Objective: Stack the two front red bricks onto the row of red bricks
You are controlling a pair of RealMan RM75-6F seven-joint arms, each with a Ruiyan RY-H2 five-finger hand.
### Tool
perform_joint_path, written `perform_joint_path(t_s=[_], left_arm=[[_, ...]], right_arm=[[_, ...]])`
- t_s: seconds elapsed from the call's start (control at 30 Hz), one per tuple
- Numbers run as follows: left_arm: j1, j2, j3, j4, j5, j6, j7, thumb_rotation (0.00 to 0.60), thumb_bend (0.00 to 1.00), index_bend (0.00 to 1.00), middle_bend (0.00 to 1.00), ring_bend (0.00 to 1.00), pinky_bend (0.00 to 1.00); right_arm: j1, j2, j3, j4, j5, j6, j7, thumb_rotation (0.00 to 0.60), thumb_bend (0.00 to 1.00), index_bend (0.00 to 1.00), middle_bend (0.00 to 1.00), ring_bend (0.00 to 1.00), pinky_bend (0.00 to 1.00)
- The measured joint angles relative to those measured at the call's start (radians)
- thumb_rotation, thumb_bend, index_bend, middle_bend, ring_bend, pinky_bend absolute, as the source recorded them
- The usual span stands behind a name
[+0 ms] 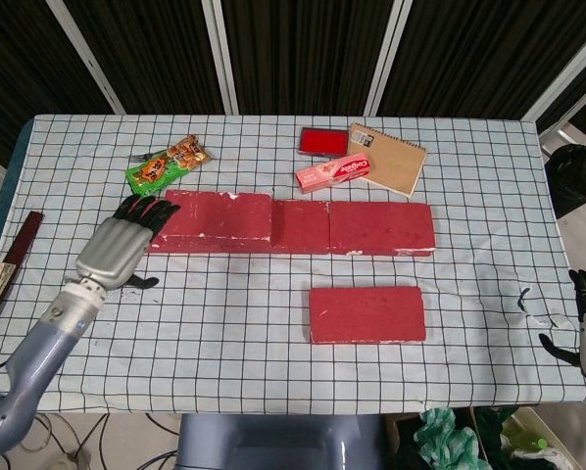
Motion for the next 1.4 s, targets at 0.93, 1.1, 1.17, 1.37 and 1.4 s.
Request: perform_joint_path(t_s=[0.93,1.1,1.17,1.37,1.4], left_arm=[[0.553,-0.189,0.170,0.436,0.524,0.345,-0.386,0.600,0.00,0.05,0.06,0.00,0.00],[0.572,-0.190,0.146,0.447,0.538,0.350,-0.397,0.600,0.00,0.05,0.06,0.00,0.00],[0.577,-0.190,0.138,0.449,0.541,0.347,-0.401,0.600,0.00,0.05,0.06,0.00,0.00],[0.586,-0.192,0.116,0.455,0.541,0.327,-0.402,0.600,0.00,0.05,0.06,0.00,0.00],[0.587,-0.193,0.114,0.455,0.540,0.323,-0.401,0.600,0.00,0.05,0.06,0.00,0.00]], right_arm=[[0.276,0.227,-0.051,-0.330,-0.091,-0.469,0.006,0.600,0.08,0.02,0.00,0.00,0.12],[0.324,0.174,-0.038,-0.334,-0.003,-0.525,-0.053,0.600,0.07,0.00,0.00,0.00,0.12],[0.342,0.158,-0.033,-0.336,0.038,-0.546,-0.072,0.600,0.07,0.00,0.00,0.00,0.12],[0.393,0.103,-0.012,-0.332,0.165,-0.585,-0.110,0.600,0.06,0.00,0.00,0.00,0.12],[0.401,0.094,-0.009,-0.330,0.184,-0.588,-0.117,0.600,0.06,0.00,0.00,0.00,0.12]])
